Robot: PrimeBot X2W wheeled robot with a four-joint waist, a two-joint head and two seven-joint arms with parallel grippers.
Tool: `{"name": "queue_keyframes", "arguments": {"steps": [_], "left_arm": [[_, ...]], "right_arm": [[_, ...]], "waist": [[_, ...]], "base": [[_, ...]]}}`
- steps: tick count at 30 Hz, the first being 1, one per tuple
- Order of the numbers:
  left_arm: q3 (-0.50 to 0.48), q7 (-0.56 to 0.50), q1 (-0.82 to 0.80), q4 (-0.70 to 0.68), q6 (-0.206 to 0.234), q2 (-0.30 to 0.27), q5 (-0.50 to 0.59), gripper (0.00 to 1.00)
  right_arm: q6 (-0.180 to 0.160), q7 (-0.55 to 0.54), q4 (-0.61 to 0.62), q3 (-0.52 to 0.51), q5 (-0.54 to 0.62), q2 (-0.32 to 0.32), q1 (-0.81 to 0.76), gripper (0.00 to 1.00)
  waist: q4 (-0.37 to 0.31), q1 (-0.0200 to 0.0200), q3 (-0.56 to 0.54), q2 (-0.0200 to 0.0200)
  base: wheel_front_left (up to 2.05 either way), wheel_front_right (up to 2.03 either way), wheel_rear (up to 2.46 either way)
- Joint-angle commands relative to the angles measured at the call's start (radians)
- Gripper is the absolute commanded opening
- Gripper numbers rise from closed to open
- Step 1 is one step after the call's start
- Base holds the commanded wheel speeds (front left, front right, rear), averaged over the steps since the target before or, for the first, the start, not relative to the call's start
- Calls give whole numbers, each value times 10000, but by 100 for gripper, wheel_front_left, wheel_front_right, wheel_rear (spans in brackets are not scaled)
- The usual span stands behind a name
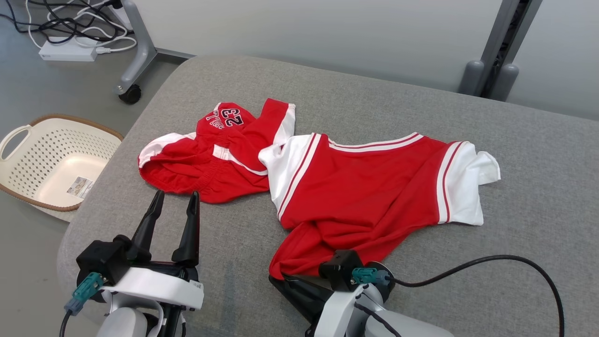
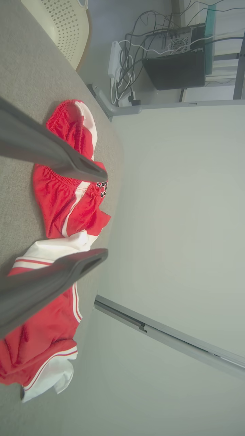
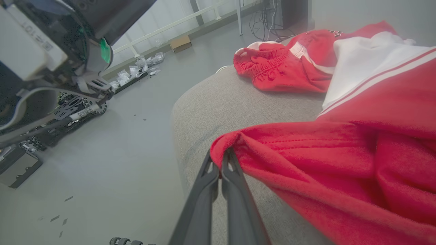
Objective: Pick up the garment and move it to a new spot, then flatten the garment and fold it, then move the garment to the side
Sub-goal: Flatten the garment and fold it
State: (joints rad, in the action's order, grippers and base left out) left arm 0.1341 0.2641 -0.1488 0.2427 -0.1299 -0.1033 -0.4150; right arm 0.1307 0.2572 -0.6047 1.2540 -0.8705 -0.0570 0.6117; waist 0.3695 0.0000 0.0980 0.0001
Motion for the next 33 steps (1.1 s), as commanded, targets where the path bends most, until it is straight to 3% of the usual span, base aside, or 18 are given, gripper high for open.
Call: {"name": "queue_keyframes", "arguments": {"steps": [1,3,4,5,6,12,20,22,26,33], "left_arm": [[-31,4,-92,-12,-17,21,41,100],[-39,4,-100,-14,-18,30,44,100],[-62,4,-92,-18,-18,34,46,100],[-100,4,-72,-24,-18,32,51,100],[-111,4,-50,-27,-18,39,58,100],[-85,4,69,-9,-18,38,66,100],[-103,4,261,53,-18,-5,44,100],[-102,2,331,83,-18,-18,37,100],[-43,4,422,263,-18,-72,-74,100],[168,4,586,331,-18,-223,-308,100]], "right_arm": [[3,82,-124,64,-53,-3,98,0],[3,91,-326,112,-210,15,143,0],[3,96,-481,133,-301,24,129,6],[3,95,-576,162,-359,27,132,40],[3,96,-668,179,-380,39,167,98],[3,100,-1003,56,-328,-15,361,100],[3,93,311,-2011,68,-998,-534,100],[3,93,963,-3139,468,-1477,-1052,100],[3,92,1765,-5052,1212,-1782,-1965,100],[3,93,3006,-7826,2629,-1496,-3629,100]], "waist": [[66,0,35,-1],[88,0,53,-1],[75,0,62,-1],[38,0,72,-1],[-17,0,76,-1],[-509,0,15,-1],[-1358,0,-143,-1],[-1650,0,-169,-1],[-1962,0,-160,-1],[-2129,0,-52,-1]], "base": [[0,0,0],[0,0,0],[0,0,0],[0,0,0],[0,0,0],[0,0,0],[0,0,0],[0,0,0],[0,0,0],[0,0,0]]}}
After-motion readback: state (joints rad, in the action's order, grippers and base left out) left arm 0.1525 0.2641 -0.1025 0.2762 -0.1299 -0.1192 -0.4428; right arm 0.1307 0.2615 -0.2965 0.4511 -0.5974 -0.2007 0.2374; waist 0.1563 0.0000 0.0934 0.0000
